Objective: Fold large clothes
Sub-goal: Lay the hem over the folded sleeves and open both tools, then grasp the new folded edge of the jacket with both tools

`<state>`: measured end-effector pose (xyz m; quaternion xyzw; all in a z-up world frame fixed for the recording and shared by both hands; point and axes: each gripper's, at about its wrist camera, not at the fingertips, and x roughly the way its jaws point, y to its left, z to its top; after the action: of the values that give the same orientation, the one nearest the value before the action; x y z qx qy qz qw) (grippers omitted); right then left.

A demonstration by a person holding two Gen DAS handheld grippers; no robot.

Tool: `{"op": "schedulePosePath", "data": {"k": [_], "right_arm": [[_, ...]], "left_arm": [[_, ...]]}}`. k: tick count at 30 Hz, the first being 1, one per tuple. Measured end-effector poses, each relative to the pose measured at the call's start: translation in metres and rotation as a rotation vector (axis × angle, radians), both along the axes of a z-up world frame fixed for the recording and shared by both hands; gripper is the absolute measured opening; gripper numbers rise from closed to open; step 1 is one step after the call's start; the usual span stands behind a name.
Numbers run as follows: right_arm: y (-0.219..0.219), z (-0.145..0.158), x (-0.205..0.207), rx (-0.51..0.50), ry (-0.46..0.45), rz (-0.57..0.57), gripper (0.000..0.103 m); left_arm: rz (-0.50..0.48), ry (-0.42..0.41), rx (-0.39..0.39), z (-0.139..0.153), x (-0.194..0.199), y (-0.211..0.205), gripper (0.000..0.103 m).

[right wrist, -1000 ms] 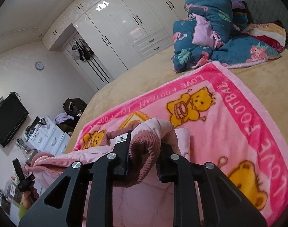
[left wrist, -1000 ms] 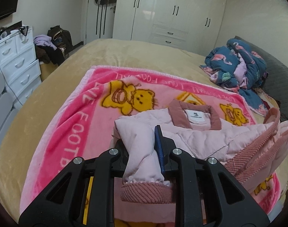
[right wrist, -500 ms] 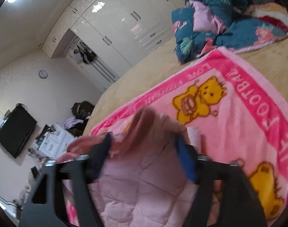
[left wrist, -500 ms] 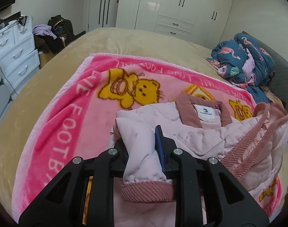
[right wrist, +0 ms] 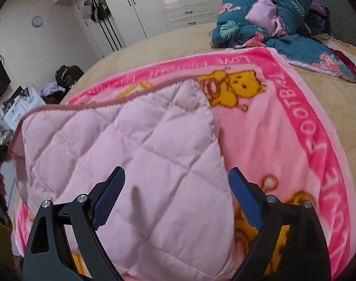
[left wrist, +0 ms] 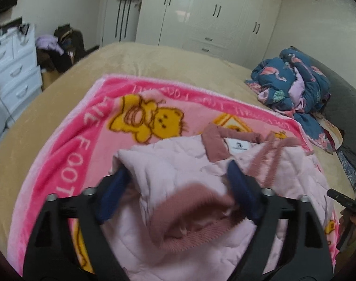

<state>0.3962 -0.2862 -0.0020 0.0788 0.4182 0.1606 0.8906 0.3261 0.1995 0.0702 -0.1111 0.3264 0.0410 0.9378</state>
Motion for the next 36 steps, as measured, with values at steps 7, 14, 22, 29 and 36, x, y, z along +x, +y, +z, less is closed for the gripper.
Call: {"op": "schedulePosePath", "data": {"k": [7,14,22,29,36], "right_arm": [[-0.001,0.000,-0.004,-0.025,-0.024,-0.001,0.091],[-0.009,-0.004,-0.014,-0.054,-0.048,0.006,0.091],[-0.004,-0.027,-0.023,-0.072,-0.039,0.058,0.072],[0.003,-0.013,-0.041,-0.120,-0.130,0.042,0.020],[0.002,0.042,-0.032,-0.076,-0.271,-0.032,0.017]], "left_arm": [[0.038,-0.083,0.159,0.016,-0.031,-0.003,0.094],[0.044,0.076,0.078,-0.053,-0.049,0.037,0.094],[-0.072,0.120,-0.029,-0.094,-0.055,0.034,0.093],[-0.051,0.076,0.052,-0.077,-0.050,0.012,0.010],[-0.018,-0.016,0.049,-0.035,-0.030,0.015,0.010]]}}
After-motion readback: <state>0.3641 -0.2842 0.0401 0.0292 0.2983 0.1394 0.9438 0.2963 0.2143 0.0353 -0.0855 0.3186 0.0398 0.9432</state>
